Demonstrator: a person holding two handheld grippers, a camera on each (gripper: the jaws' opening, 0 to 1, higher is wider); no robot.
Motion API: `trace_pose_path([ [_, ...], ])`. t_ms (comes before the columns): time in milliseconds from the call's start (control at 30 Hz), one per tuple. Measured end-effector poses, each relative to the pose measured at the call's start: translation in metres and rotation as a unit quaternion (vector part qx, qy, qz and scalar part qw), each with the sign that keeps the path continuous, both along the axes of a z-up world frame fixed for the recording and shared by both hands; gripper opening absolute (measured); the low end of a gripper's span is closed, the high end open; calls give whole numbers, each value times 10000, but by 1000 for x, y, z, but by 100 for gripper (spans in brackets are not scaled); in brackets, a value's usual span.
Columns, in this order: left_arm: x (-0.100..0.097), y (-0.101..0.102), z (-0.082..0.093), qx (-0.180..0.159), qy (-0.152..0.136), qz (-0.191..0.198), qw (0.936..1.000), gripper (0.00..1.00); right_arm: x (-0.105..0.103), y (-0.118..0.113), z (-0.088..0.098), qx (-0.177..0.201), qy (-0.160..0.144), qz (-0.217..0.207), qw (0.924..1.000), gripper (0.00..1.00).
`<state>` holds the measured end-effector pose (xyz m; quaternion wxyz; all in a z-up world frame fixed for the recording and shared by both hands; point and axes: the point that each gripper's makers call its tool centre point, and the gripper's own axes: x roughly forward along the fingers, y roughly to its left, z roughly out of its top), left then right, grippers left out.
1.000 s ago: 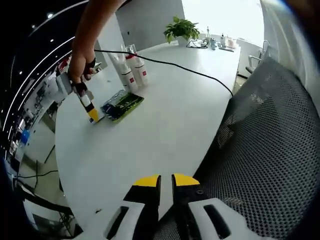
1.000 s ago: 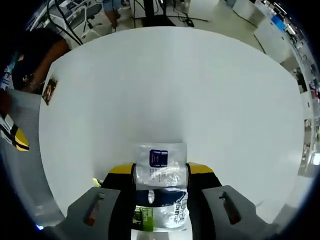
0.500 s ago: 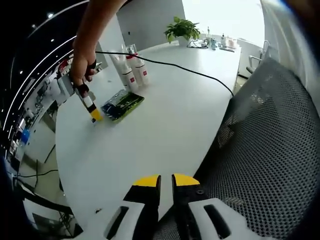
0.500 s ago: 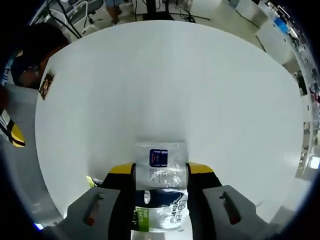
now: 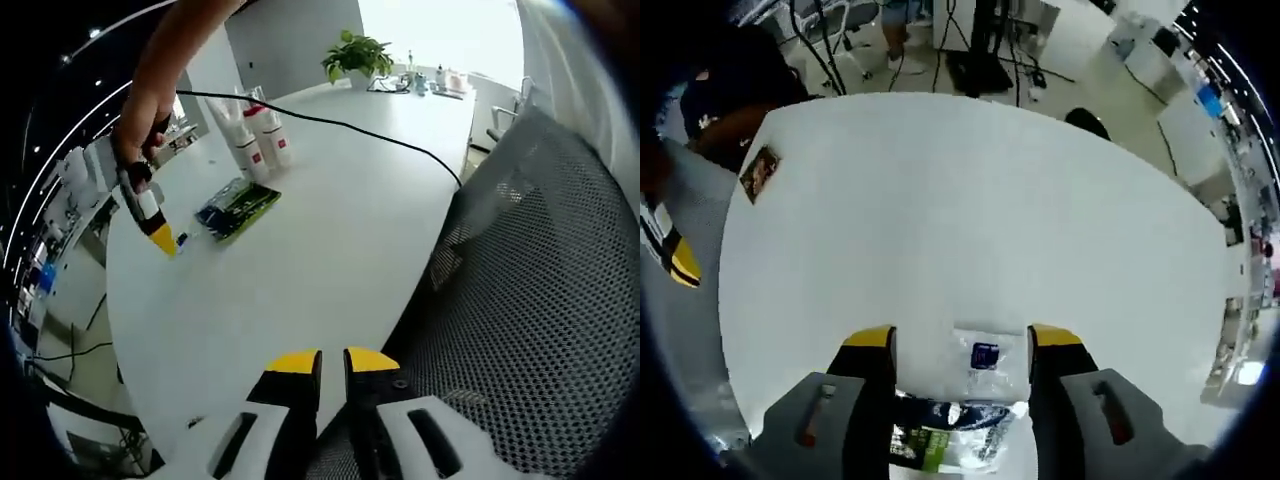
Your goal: Arrange the skincare products in the storage area until every visible bottle or jar stands upright without overlapping.
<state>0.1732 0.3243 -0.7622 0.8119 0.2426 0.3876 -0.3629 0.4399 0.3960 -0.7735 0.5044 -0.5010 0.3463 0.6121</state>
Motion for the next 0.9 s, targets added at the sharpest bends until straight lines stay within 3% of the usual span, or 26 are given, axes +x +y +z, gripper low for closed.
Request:
trace_pose_path([
  [133,2,2,0,31,-19,51,10000,10,-56,37,15,308,239,874,9954,52],
  [267,3,4,-1,67,-34,82,9999,10,-112,60,7,219,219,1945,9804,53],
  [400,3,5,-1,88,-37,105,9999,11,-152,65,-7,-17,297,2495,9679,53],
  [733,3,7,-3,111,-34,122,9999,11,-212,85,-27,-166,606,3126,9478,53],
  [900,3,8,-3,113,-26,145,9998,10,-224,84,-43,-375,610,3266,9424,54],
])
